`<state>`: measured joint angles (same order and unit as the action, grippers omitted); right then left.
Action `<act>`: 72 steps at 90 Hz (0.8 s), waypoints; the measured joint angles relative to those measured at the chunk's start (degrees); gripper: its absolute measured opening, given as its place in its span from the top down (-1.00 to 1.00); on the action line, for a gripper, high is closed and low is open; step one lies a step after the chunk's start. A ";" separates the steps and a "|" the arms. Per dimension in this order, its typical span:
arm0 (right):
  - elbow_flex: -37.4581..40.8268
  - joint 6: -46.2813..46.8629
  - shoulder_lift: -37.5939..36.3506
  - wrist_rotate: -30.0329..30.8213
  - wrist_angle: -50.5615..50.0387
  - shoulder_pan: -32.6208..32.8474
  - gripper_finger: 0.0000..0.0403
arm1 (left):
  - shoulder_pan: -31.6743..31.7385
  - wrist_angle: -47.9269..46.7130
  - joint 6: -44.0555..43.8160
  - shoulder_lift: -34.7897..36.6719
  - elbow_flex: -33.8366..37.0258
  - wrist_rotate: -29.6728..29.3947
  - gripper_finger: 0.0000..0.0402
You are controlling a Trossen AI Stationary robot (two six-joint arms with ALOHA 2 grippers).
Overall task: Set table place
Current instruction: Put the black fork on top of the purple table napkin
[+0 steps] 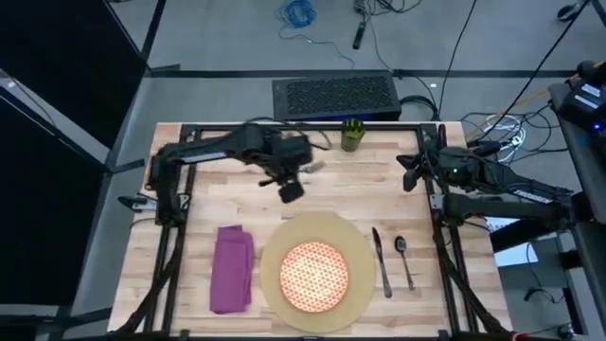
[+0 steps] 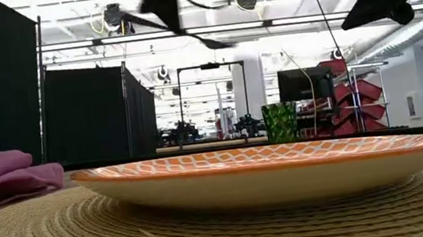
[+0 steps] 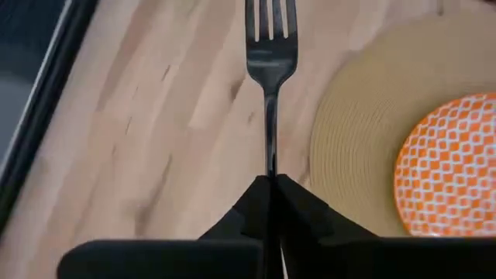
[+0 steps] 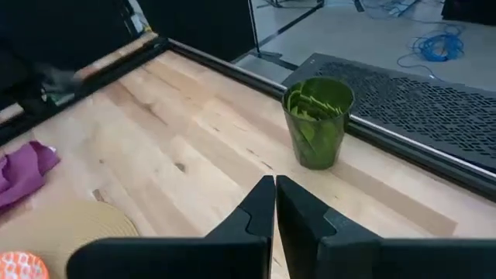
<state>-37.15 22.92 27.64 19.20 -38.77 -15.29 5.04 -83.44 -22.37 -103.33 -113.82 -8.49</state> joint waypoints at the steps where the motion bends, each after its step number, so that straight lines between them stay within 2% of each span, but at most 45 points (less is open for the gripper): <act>1: 0.00 -0.11 0.00 -0.15 -0.23 0.00 1.00 | -0.25 0.04 -1.08 0.75 0.83 -0.17 1.00; 21: 0.00 -2.21 0.00 -6.12 -2.24 0.02 1.00 | -8.36 1.51 -28.91 16.38 22.76 -5.07 1.00; 29: 0.00 -3.38 -0.01 -7.86 -2.33 0.02 1.00 | -13.99 4.86 -42.24 22.34 32.72 -5.87 1.00; 39: 0.00 -5.21 0.00 -10.36 -2.34 0.02 1.00 | -22.80 11.49 -58.10 26.19 42.27 -5.93 1.00; 51: 0.00 -6.37 0.00 -10.78 -2.31 0.02 1.00 | -33.31 15.63 -74.46 25.67 47.33 -5.97 1.00; 63: 0.00 -7.74 0.00 -13.52 -1.49 0.00 1.00 | -41.15 15.15 -89.95 20.89 47.78 -6.56 1.00; 72: 0.00 -8.24 0.00 -13.75 -1.33 -0.02 1.00 | -45.05 15.46 -98.19 17.88 47.78 -6.62 1.00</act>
<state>-37.15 14.68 27.64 5.45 -40.10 -15.31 -40.01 -67.98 -120.56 -85.45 -66.04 -15.11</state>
